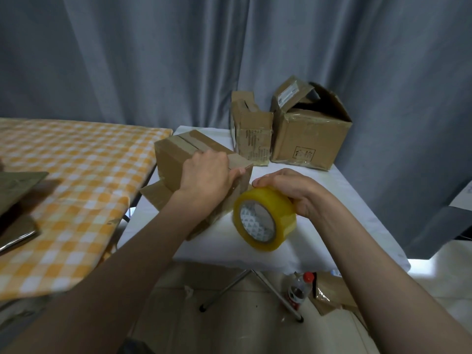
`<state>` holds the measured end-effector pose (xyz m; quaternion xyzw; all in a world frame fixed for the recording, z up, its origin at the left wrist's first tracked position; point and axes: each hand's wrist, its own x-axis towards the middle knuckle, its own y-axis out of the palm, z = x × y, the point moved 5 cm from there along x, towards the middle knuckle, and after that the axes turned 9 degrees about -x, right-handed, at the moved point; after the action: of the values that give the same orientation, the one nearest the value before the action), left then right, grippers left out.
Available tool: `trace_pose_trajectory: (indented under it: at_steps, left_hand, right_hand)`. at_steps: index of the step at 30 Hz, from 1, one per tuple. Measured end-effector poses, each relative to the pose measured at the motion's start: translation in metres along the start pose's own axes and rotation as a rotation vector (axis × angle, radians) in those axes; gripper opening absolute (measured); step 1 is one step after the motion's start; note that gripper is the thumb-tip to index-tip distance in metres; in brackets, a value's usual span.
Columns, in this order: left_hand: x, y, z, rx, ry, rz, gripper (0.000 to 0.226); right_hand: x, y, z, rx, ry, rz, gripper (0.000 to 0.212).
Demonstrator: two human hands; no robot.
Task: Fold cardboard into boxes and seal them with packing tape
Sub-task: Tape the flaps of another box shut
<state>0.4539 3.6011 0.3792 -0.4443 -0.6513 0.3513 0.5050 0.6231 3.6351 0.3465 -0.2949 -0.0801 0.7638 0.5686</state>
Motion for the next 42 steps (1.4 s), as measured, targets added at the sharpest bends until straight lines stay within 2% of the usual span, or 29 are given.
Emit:
trace_pose_trajectory:
  at_steps: [3, 6, 9, 14, 19, 22, 25, 27, 28, 30, 32, 34, 38, 42]
  left_hand:
    - [0.003, -0.001, 0.002, 0.003, -0.011, -0.007, 0.051]
    - [0.005, 0.000, 0.003, -0.006, -0.020, -0.016, 0.053]
    - [0.003, 0.001, 0.002, -0.001, -0.005, -0.025, 0.053]
    - [-0.006, 0.000, -0.002, 0.045, 0.044, -0.078, 0.054]
    - [-0.011, 0.006, -0.007, 0.088, 0.054, -0.039, 0.049]
    - [-0.012, 0.011, -0.010, 0.048, 0.017, 0.020, 0.057]
    - [-0.011, 0.007, -0.008, -0.042, 0.033, 0.066, 0.081]
    - [-0.009, -0.001, -0.007, -0.080, 0.060, 0.051, 0.086]
    - [-0.009, -0.006, -0.008, -0.107, 0.086, 0.014, 0.079]
    - [-0.010, -0.015, -0.016, -0.259, 0.158, -0.046, 0.049]
    - [-0.013, -0.018, -0.025, -0.464, 0.189, -0.022, 0.023]
    - [-0.014, -0.016, -0.030, -0.590, 0.167, 0.016, 0.011]
    - [-0.013, -0.010, -0.032, -0.646, 0.101, -0.011, 0.005]
    - [-0.014, -0.009, -0.033, -0.585, 0.073, -0.093, 0.013]
  right_hand:
    - [-0.004, -0.004, -0.002, 0.033, -0.005, -0.003, 0.023]
    - [-0.007, -0.012, -0.011, -0.058, -0.015, -0.048, 0.010]
    - [-0.012, -0.021, -0.019, -0.084, -0.009, -0.099, 0.011]
    - [-0.021, -0.021, -0.020, 0.010, -0.149, -0.164, 0.009]
    - [-0.030, -0.016, -0.013, 0.046, -0.244, -0.141, 0.018]
    - [-0.034, -0.014, -0.010, 0.080, -0.294, -0.135, 0.013]
    - [-0.036, -0.013, -0.008, 0.100, -0.327, -0.130, 0.009]
    - [-0.038, -0.012, -0.007, 0.105, -0.340, -0.131, 0.008]
    - [-0.039, -0.012, -0.006, 0.102, -0.347, -0.132, 0.008]
    - [-0.041, -0.011, -0.005, 0.095, -0.366, -0.129, 0.007]
    - [-0.042, -0.010, -0.004, 0.099, -0.393, -0.124, 0.005]
    - [-0.043, -0.008, -0.004, 0.112, -0.425, -0.127, 0.004]
    - [-0.042, -0.007, -0.005, 0.140, -0.427, -0.143, 0.010]
    - [-0.038, -0.001, -0.014, 0.138, -0.299, -0.071, 0.047]
